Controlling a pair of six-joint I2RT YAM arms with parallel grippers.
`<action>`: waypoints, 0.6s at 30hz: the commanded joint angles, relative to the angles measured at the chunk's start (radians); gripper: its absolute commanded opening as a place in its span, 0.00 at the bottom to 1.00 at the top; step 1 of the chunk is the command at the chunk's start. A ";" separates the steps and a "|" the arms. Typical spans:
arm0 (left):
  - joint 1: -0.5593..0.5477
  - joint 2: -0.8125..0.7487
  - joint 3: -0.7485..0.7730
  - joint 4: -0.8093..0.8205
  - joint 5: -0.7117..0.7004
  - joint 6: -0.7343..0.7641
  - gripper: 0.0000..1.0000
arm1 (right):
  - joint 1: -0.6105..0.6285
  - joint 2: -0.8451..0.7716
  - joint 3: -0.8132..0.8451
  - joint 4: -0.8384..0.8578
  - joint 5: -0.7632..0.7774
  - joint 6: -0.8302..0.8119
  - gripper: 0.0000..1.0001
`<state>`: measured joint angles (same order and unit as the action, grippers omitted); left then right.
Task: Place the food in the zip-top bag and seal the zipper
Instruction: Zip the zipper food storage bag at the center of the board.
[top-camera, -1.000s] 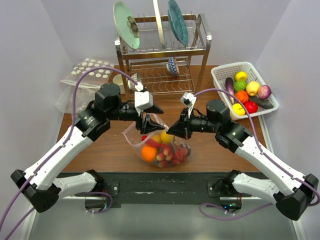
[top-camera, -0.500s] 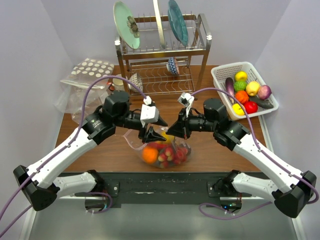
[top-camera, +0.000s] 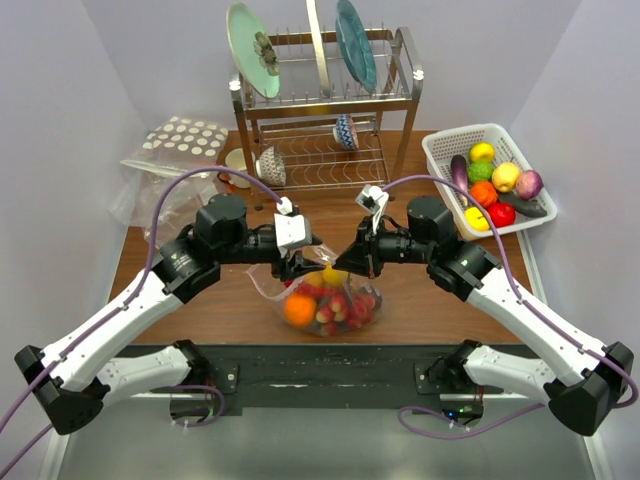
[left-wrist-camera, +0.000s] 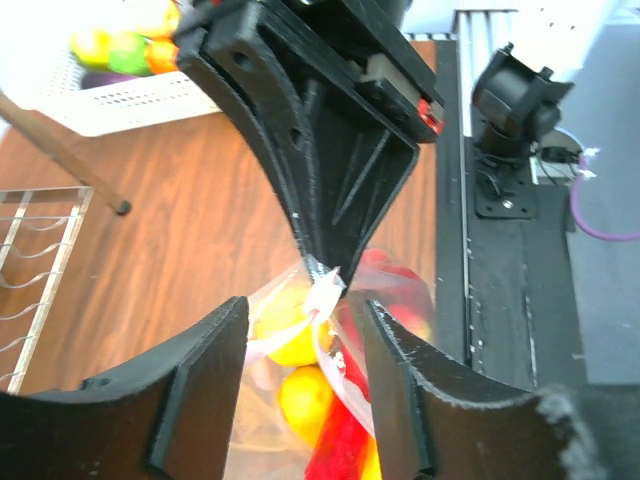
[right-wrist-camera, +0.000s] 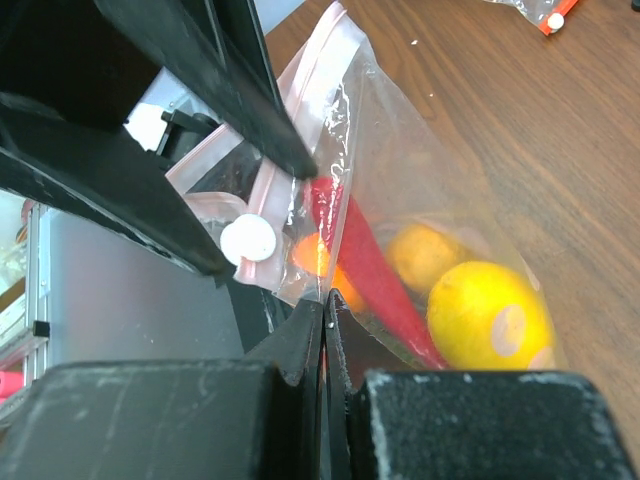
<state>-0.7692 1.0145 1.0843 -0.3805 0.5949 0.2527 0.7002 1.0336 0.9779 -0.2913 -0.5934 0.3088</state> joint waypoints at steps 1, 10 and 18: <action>-0.005 -0.005 -0.012 0.046 -0.075 -0.009 0.57 | -0.004 -0.027 0.041 0.023 -0.008 -0.007 0.00; -0.004 0.001 -0.027 0.043 -0.081 -0.007 0.60 | -0.015 -0.046 0.038 0.018 0.006 -0.007 0.00; -0.010 0.032 -0.031 0.029 -0.079 -0.003 0.08 | -0.025 -0.046 0.025 0.029 0.012 -0.011 0.00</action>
<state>-0.7738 1.0275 1.0489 -0.3603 0.5228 0.2436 0.6838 1.0119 0.9775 -0.3000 -0.5869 0.3058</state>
